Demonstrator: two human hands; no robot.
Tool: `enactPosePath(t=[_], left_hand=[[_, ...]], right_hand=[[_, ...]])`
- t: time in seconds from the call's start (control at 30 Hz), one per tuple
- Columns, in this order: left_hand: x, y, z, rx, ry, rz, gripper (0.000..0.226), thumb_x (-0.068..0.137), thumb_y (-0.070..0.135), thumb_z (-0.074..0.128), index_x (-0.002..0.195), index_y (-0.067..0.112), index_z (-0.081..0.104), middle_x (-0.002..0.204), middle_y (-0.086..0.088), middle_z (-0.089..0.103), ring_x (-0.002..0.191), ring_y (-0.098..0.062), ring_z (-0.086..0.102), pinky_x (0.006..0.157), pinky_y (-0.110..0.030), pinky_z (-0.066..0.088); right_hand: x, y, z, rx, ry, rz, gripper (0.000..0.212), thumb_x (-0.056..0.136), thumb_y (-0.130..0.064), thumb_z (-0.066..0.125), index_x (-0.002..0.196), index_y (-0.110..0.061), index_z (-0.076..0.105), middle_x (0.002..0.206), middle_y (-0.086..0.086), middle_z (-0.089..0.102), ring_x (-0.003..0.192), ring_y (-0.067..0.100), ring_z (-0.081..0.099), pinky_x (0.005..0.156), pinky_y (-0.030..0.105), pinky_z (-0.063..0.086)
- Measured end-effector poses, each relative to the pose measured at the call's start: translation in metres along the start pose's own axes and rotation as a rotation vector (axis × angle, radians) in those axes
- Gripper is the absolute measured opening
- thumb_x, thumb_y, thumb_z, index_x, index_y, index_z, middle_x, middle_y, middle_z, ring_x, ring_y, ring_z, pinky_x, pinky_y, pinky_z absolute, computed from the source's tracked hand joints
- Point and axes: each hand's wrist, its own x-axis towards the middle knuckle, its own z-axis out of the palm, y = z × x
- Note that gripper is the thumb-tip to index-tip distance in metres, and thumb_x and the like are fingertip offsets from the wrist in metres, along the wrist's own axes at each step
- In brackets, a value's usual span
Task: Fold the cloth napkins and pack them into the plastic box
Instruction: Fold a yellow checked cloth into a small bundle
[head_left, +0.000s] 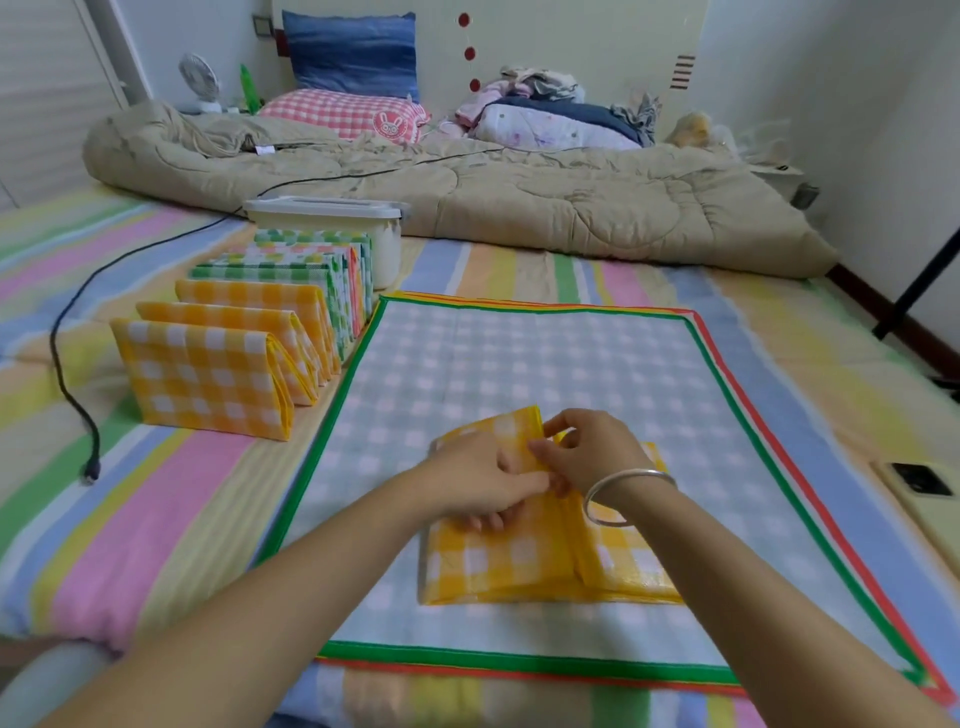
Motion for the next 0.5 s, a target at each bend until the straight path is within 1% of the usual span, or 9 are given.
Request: enactPosePath(t=[0.07,0.13,0.2,0.27,0.3,0.33,0.4,0.43,0.5], left_hand=[[0.004,-0.015,0.007,0.072,0.231,0.164,0.028,0.089,0.042,0.066,0.069,0.022,0.064,0.071,0.004,0.071,0.066,-0.01,0.066,0.063,-0.028,0.05],[0.005,-0.03,0.012,0.065,0.427,0.328,0.017,0.087,0.035,0.067,0.073,0.026,0.063,0.072,0.013,0.067,0.072,-0.004,0.061,0.07,-0.031,0.051],[0.006,-0.042,0.014,0.116,0.503,0.459,0.01,0.085,0.042,0.061,0.091,0.033,0.064,0.094,0.024,0.064,0.095,0.002,0.057,0.085,-0.023,0.045],[0.009,-0.051,0.018,0.184,0.383,0.459,0.047,0.085,0.052,0.051,0.128,0.031,0.058,0.135,0.024,0.049,0.131,0.001,0.039,0.108,-0.019,0.031],[0.009,-0.054,0.021,0.225,0.286,0.429,0.065,0.086,0.059,0.045,0.144,0.03,0.045,0.152,0.019,0.034,0.144,-0.001,0.022,0.117,-0.022,0.021],[0.01,-0.057,0.024,0.276,0.202,0.404,0.079,0.085,0.068,0.036,0.154,0.03,0.029,0.162,0.015,0.017,0.15,-0.001,0.007,0.122,-0.027,0.012],[0.01,-0.06,0.03,0.416,0.115,0.375,0.094,0.078,0.085,0.017,0.158,0.036,0.001,0.166,0.012,-0.01,0.151,-0.004,-0.013,0.124,-0.035,-0.002],[0.01,-0.062,0.033,0.485,0.096,0.367,0.1,0.073,0.091,0.011,0.157,0.039,-0.007,0.165,0.012,-0.017,0.15,-0.006,-0.018,0.124,-0.037,-0.006],[0.011,-0.064,0.037,0.598,0.083,0.356,0.109,0.064,0.098,-0.001,0.155,0.04,-0.016,0.162,0.012,-0.027,0.149,-0.01,-0.026,0.123,-0.04,-0.01]], right_hand=[[0.002,0.008,0.006,-0.007,0.027,0.027,0.025,0.087,-0.038,0.069,0.105,-0.023,0.062,0.072,-0.001,0.068,0.065,0.017,0.068,0.07,0.031,0.054],[0.003,0.016,0.013,-0.01,0.04,0.046,0.032,0.084,-0.038,0.071,0.11,-0.025,0.058,0.078,0.001,0.068,0.071,0.02,0.067,0.073,0.033,0.054],[0.002,0.021,0.019,0.014,0.037,0.062,0.032,0.084,-0.036,0.072,0.108,-0.026,0.055,0.077,0.0,0.069,0.067,0.019,0.066,0.073,0.034,0.056],[0.001,0.025,0.022,0.044,0.045,0.063,0.028,0.084,-0.035,0.073,0.105,-0.024,0.057,0.074,-0.001,0.069,0.063,0.016,0.065,0.072,0.035,0.056],[0.001,0.026,0.022,0.049,0.047,0.061,0.027,0.084,-0.034,0.072,0.104,-0.024,0.058,0.074,-0.002,0.07,0.062,0.016,0.065,0.073,0.035,0.057],[0.0,0.026,0.022,0.049,0.047,0.057,0.026,0.084,-0.034,0.072,0.103,-0.024,0.059,0.075,-0.002,0.07,0.063,0.016,0.065,0.074,0.035,0.056],[-0.002,0.026,0.022,0.043,0.05,0.045,0.023,0.084,-0.034,0.072,0.101,-0.025,0.06,0.079,-0.003,0.069,0.066,0.017,0.065,0.075,0.036,0.056],[-0.003,0.025,0.022,0.054,0.059,0.037,0.022,0.083,-0.033,0.072,0.1,-0.025,0.061,0.081,-0.004,0.068,0.068,0.018,0.065,0.076,0.037,0.056],[-0.006,0.024,0.02,0.067,0.103,0.016,0.017,0.086,-0.029,0.069,0.102,-0.025,0.063,0.084,-0.007,0.065,0.071,0.016,0.063,0.074,0.034,0.054]])
